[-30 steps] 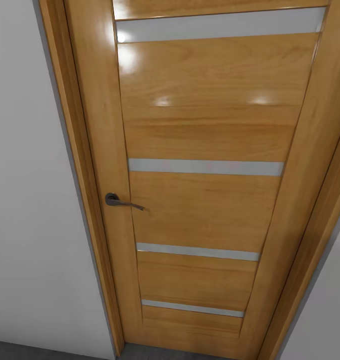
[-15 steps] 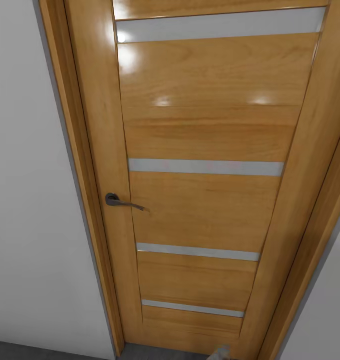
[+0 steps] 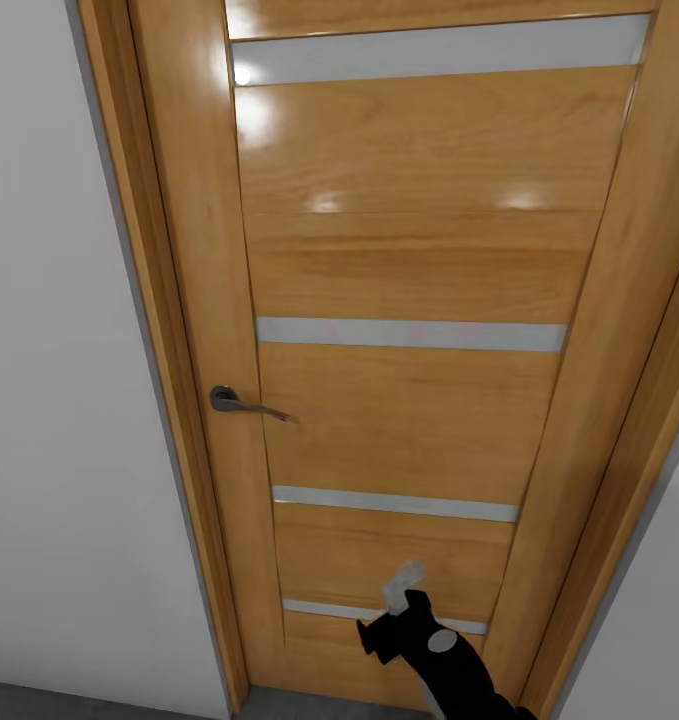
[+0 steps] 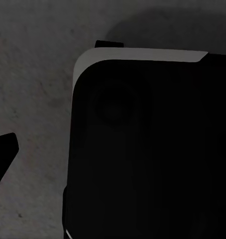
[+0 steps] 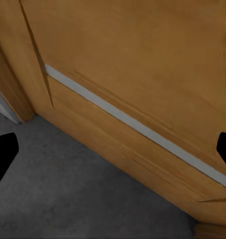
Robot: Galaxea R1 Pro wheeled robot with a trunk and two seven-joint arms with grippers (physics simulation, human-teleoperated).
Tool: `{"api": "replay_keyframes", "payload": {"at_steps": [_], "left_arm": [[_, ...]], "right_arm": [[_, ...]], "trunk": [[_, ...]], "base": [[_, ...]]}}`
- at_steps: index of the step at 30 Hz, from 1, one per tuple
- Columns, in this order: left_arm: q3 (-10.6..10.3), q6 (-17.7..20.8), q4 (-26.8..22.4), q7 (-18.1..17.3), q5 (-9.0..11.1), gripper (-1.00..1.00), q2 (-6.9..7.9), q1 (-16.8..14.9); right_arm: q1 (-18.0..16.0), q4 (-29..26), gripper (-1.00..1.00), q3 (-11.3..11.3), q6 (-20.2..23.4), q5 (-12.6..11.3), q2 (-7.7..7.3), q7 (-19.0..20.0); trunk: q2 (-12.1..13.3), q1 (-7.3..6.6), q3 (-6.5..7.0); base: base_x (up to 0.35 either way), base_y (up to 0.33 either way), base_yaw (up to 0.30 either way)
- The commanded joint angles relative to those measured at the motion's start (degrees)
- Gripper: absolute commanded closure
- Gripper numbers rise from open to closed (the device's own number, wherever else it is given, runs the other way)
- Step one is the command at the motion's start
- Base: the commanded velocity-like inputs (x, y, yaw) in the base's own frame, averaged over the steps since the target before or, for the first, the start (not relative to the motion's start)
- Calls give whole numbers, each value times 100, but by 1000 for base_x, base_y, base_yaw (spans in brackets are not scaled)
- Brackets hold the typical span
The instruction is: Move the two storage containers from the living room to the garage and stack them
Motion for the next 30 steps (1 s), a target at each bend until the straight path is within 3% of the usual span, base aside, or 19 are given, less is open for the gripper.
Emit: {"api": "replay_keyframes", "payload": {"at_steps": [1, 3, 9, 14, 17, 22, 30], "left_arm": [[0, -12, -2, 2, 54, -100, -1, -1], [1, -12, -2, 0, 54, -100, -1, -1], [1, -12, -2, 2, 54, -100, -1, -1], [1, -12, -2, 3, 54, -100, -1, -1], [1, -14, -2, 3, 54, -100, -1, -1], [1, -16, -2, 3, 54, -100, -1, -1], [1, -12, -2, -4, 54, -100, -2, -1]], "right_arm": [[-5, -187, -100, 7, 137, 34, 4, -6], [-17, -710, -100, 9, 421, 51, 89, -25], [-250, -919, -100, 7, 750, 63, 149, -31], [-349, -1204, -100, 7, 1004, 203, 323, -87], [-484, -1263, -100, 7, 1169, 329, 394, -142], [-656, -1288, -100, 14, 1323, 403, 663, -183], [-1100, -1291, -100, 11, 1382, 416, 755, -198]], "trunk": [[-3, 0, -6], [-3, 0, -6], [-3, 0, -6], [-3, 0, -6], [-3, 0, -6], [-3, 0, -6], [-3, 0, -6]], "base": [[0, 0, 0], [0, 0, 0], [0, 0, 0], [0, 0, 0], [0, 0, 0], [0, 0, 0], [0, 0, 0]]}}
